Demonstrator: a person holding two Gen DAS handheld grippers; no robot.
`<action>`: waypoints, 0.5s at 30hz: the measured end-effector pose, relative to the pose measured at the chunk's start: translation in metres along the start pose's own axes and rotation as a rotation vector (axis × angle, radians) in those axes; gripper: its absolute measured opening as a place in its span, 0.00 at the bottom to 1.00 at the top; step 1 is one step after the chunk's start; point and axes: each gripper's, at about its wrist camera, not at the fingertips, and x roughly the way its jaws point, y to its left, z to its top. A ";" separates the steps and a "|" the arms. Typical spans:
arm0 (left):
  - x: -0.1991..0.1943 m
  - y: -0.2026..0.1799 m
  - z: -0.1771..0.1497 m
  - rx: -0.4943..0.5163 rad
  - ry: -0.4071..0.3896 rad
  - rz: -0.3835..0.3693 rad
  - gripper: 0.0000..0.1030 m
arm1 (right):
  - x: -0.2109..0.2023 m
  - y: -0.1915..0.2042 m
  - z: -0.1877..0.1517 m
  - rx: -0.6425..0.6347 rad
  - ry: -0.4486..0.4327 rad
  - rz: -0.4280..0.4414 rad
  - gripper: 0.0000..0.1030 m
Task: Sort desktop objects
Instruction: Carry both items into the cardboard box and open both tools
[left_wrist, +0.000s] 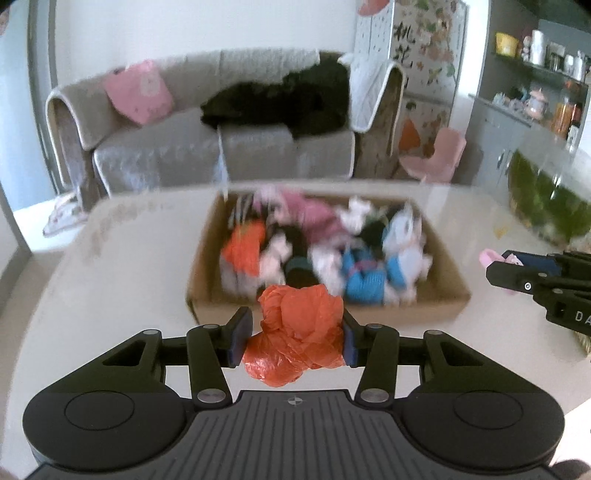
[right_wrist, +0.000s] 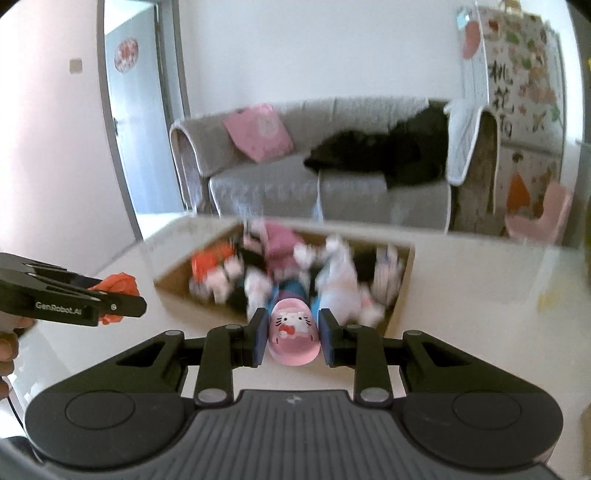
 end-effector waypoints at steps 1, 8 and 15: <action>-0.003 0.000 0.009 0.004 -0.016 -0.001 0.53 | 0.000 -0.001 0.008 -0.004 -0.011 0.004 0.26; 0.005 -0.008 0.062 0.003 -0.059 -0.012 0.53 | 0.023 -0.008 0.053 -0.019 -0.052 0.027 0.26; 0.042 -0.006 0.079 -0.008 -0.027 -0.039 0.53 | 0.048 -0.018 0.064 -0.015 -0.033 0.088 0.26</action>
